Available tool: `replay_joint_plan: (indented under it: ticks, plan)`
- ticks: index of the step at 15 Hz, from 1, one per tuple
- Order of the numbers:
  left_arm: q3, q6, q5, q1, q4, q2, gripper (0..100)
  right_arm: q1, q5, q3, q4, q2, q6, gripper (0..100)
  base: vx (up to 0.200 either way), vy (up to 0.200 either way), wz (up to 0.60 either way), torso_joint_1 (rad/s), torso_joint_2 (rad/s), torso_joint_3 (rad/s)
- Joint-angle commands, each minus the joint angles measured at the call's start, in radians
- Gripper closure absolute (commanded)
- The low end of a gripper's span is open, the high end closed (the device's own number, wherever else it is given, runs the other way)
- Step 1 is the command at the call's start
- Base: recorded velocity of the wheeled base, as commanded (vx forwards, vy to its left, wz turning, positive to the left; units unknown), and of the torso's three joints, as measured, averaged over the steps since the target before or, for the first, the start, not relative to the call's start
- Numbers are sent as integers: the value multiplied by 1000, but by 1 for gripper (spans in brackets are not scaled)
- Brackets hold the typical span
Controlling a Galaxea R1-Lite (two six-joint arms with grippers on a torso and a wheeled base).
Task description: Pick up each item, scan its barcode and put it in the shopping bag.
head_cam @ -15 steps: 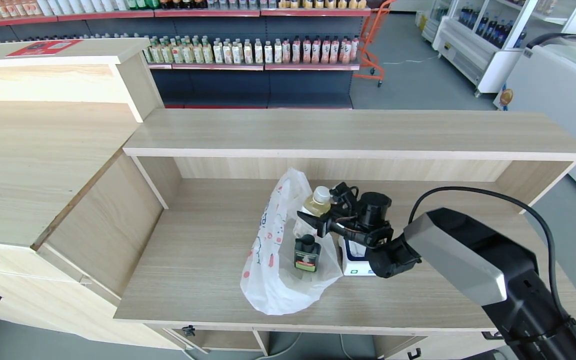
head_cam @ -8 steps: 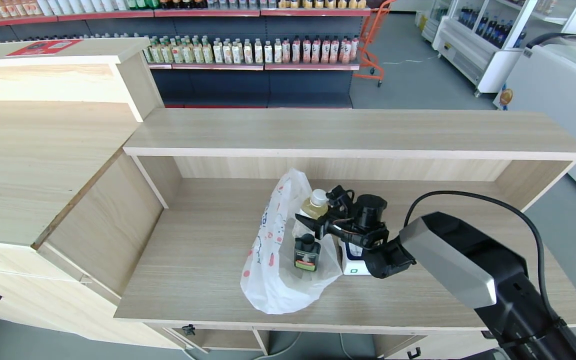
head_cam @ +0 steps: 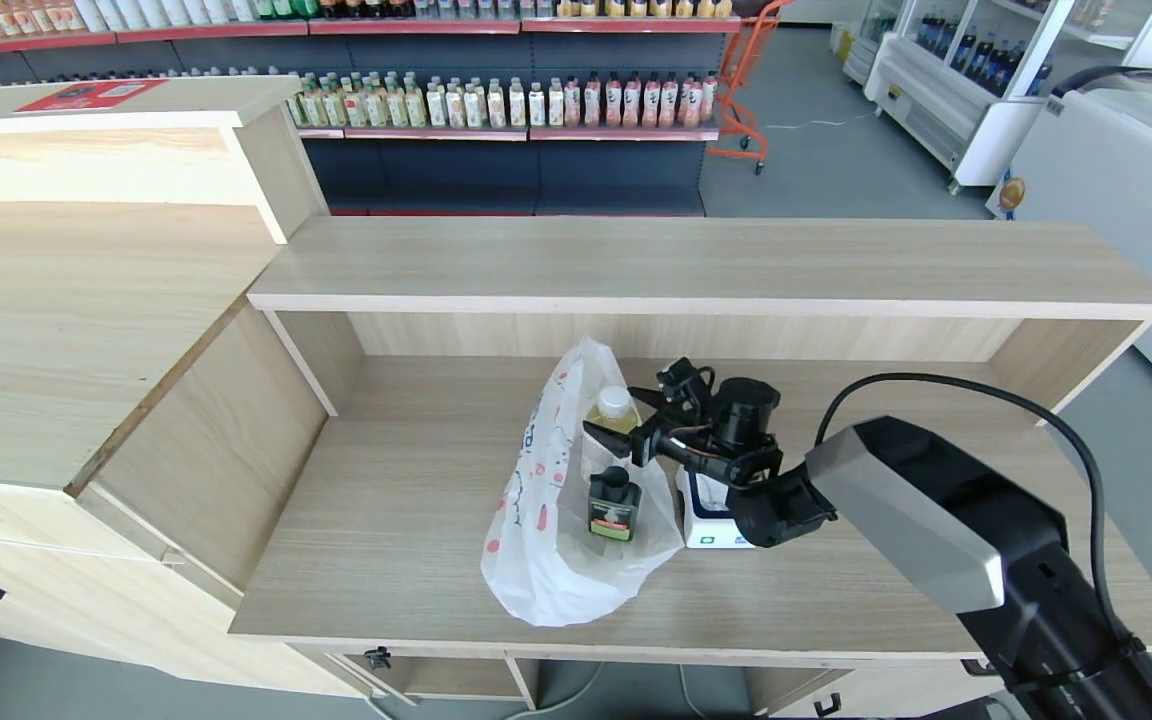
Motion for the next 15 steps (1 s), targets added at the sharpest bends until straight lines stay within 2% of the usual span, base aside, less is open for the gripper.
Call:
replay_joint_plan:
  ticks: [1, 7, 11, 13, 15]
  plan:
    - [0, -1, 0, 0, 0, 0, 0, 3, -1, 15, 1, -38, 23, 0, 0, 0, 0, 0, 0, 0]
    - [0, -1, 0, 0, 0, 0, 0, -17, -1, 200, -22, -214, 184, 0, 0, 0, 0, 0, 0, 0]
    - [0, -1, 0, 0, 0, 0, 0, -28, -1, 377, -42, -423, 356, 0, 0, 0, 0, 0, 0, 0]
    - [0, -1, 0, 0, 0, 0, 0, -40, -1, 506, -42, -561, 396, 0, 0, 0, 0, 0, 0, 0]
    - [0, -1, 0, 0, 0, 0, 0, -92, 3, 714, -39, -748, 365, 0, 0, 0, 0, 0, 0, 0]
